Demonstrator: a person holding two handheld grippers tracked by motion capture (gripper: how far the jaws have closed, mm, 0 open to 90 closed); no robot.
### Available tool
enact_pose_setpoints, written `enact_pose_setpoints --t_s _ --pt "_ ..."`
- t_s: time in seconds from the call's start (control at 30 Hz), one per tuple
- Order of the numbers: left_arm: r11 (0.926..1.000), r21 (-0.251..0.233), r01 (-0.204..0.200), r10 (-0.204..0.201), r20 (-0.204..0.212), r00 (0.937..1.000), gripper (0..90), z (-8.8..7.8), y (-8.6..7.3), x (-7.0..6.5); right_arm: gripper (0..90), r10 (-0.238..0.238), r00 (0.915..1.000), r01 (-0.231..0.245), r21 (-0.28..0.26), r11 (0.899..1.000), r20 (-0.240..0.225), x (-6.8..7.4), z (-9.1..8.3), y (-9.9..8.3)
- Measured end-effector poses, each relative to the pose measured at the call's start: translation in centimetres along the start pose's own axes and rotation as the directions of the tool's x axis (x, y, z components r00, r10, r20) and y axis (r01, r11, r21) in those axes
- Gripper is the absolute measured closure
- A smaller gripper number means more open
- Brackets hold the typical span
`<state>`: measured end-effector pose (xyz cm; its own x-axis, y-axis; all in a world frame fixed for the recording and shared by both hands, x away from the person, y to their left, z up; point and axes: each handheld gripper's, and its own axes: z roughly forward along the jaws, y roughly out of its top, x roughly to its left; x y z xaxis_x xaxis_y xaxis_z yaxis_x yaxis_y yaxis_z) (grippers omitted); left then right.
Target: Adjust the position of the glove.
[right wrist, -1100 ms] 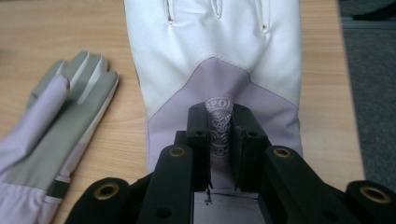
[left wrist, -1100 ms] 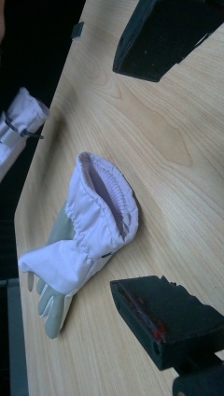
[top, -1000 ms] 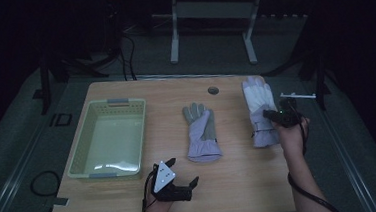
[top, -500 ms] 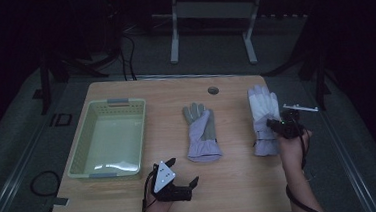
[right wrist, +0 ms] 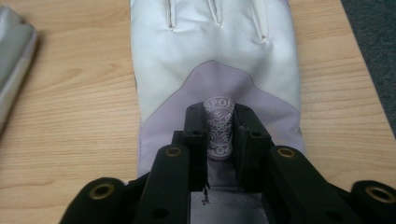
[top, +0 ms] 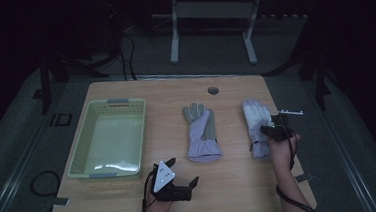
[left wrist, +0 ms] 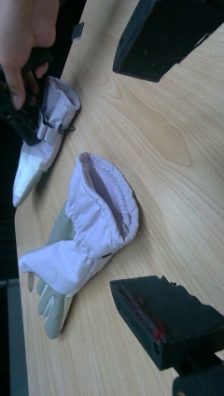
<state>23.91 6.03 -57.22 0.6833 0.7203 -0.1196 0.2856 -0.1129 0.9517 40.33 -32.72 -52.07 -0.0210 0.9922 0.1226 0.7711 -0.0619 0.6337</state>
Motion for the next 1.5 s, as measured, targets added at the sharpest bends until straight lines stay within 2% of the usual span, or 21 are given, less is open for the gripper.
enact_pose_setpoints --t_s 0.13,0.27,0.3,0.33,0.4,0.43,0.47,0.5,0.6,0.63,0.67,0.7,0.77,0.83,0.93,1.13,1.23,1.3,1.37,1.5 --pt "1.0 0.0 -0.001 0.001 -0.001 1.0 0.7 0.0 0.0 0.0 69.7 -0.007 1.0 0.007 0.002 1.0 0.005 0.2 0.3 0.1" --pt "1.0 0.0 0.001 -0.001 -0.002 1.0 0.7 0.0 0.0 0.0 63.2 -0.041 0.9992 0.041 0.013 0.999 -0.007 0.2 0.0 0.7" --pt "1.0 -0.001 0.002 -0.002 -0.002 1.0 0.7 0.0 0.0 0.0 59.0 -0.093 0.9956 0.093 0.016 0.996 -0.014 0.1 -0.4 1.2" --pt "1.0 -0.001 0.001 -0.001 -0.001 1.0 0.7 0.0 0.0 0.0 56.8 -0.121 0.9923 0.121 0.01 0.993 -0.025 -0.1 -0.6 1.4" --pt "1.0 -0.001 0.003 -0.003 -0.002 1.0 0.7 0.0 0.0 0.0 52.6 -0.171 0.9841 0.172 0.018 0.985 -0.05 -0.6 -0.8 1.7" --pt "1.0 -0.001 0.003 -0.003 -0.002 1.0 0.7 0.0 0.0 0.0 52.6 -0.171 0.9841 0.172 0.018 0.985 -0.05 -0.6 -0.8 1.7" --pt "1.0 -0.001 0.004 -0.004 -0.002 1.0 0.7 0.0 0.0 0.0 50.4 -0.196 0.9777 0.197 0.007 0.98 -0.075 -0.9 -1.0 1.8" --pt "1.0 -0.001 0.004 -0.004 -0.002 1.0 0.7 0.0 0.0 0.0 51.6 -0.229 0.9669 0.23 0.001 0.973 -0.113 -1.6 -1.4 2.0" --pt "1.0 0.0 0.004 -0.004 -0.003 1.0 0.7 0.0 0.0 0.0 53.3 -0.263 0.9552 0.263 -0.014 0.965 -0.137 -2.4 -1.9 2.1" --pt "1.0 0.0 0.004 -0.004 -0.003 1.0 0.7 0.0 0.0 0.0 53.1 -0.284 0.9445 0.283 -0.033 0.959 -0.165 -2.8 -2.2 2.1" --pt "1.0 0.0 0.005 -0.005 -0.002 1.0 0.7 0.0 0.0 0.0 52.9 -0.298 0.9399 0.295 -0.043 0.954 -0.166 -3.0 -2.3 2.1" --pt "1.0 -0.001 0.006 -0.006 -0.002 1.0 0.7 0.0 0.0 0.0 52.7 -0.327 0.9288 0.323 -0.051 0.945 -0.175 -3.2 -2.6 2.1" --pt "1.0 0.0 0.008 -0.008 -0.002 1.0 0.7 0.0 0.0 0.1 50.1 -0.352 0.9168 0.348 -0.056 0.936 -0.189 -3.3 -2.7 2.1" --pt "1.0 -0.002 0.009 -0.009 -0.001 1.0 0.7 0.0 0.0 0.1 48.2 -0.38 0.9024 0.38 -0.043 0.924 -0.202 -3.1 -2.4 2.1" --pt "1.0 -0.003 0.009 -0.009 -0.003 1.0 0.7 0.0 0.0 0.1 47.2 -0.37 0.9026 0.372 -0.033 0.928 -0.22 -2.9 -1.6 2.0" --pt "1.0 -0.002 0.005 -0.005 -0.003 1.0 0.7 0.0 0.0 0.0 47.0 -0.35 0.9165 0.36 0.014 0.933 -0.193 -3.0 0.9 0.6" --pt "1.0 -0.002 0.002 -0.002 -0.003 1.0 0.7 0.0 0.0 0.0 53.9 -0.344 0.915 0.351 -0.005 0.936 -0.211 -3.3 1.4 0.0" --pt "1.0 -0.002 0.002 -0.002 -0.004 1.0 0.7 0.0 0.0 0.0 59.8 -0.356 0.9086 0.363 -0.01 0.932 -0.219 -3.2 1.3 -0.1" --pt "1.0 -0.003 0.001 -0.001 -0.004 1.0 0.7 0.0 0.0 0.0 62.8 -0.364 0.9076 0.37 -0.007 0.929 -0.21 -2.9 1.3 -0.2" --pt "1.0 -0.002 0.001 -0.001 -0.005 1.0 0.7 0.0 0.0 0.0 70.1 -0.336 0.915 0.339 -0.024 0.94 -0.224 -3.1 1.3 -0.6"
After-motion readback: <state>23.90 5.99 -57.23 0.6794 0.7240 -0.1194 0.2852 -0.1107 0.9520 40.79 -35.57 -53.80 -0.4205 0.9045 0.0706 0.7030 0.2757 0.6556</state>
